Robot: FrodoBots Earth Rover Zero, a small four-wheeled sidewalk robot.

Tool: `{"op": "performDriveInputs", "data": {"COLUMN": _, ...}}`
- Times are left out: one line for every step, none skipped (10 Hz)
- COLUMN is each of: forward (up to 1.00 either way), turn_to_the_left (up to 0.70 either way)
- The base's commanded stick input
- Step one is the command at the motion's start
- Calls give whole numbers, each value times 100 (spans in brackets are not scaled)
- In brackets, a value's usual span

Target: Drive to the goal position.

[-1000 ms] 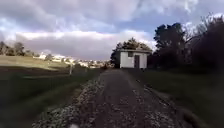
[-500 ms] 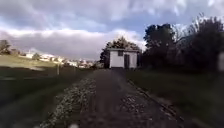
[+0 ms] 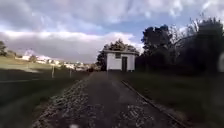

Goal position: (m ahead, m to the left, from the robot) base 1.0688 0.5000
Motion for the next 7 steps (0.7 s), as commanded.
{"op": "performDriveInputs", "data": {"forward": 100, "turn_to_the_left": 0}}
{"op": "performDriveInputs", "data": {"forward": 100, "turn_to_the_left": 0}}
{"op": "performDriveInputs", "data": {"forward": 100, "turn_to_the_left": 0}}
{"op": "performDriveInputs", "data": {"forward": 100, "turn_to_the_left": 0}}
{"op": "performDriveInputs", "data": {"forward": 100, "turn_to_the_left": 0}}
{"op": "performDriveInputs", "data": {"forward": 100, "turn_to_the_left": 0}}
{"op": "performDriveInputs", "data": {"forward": 100, "turn_to_the_left": 0}}
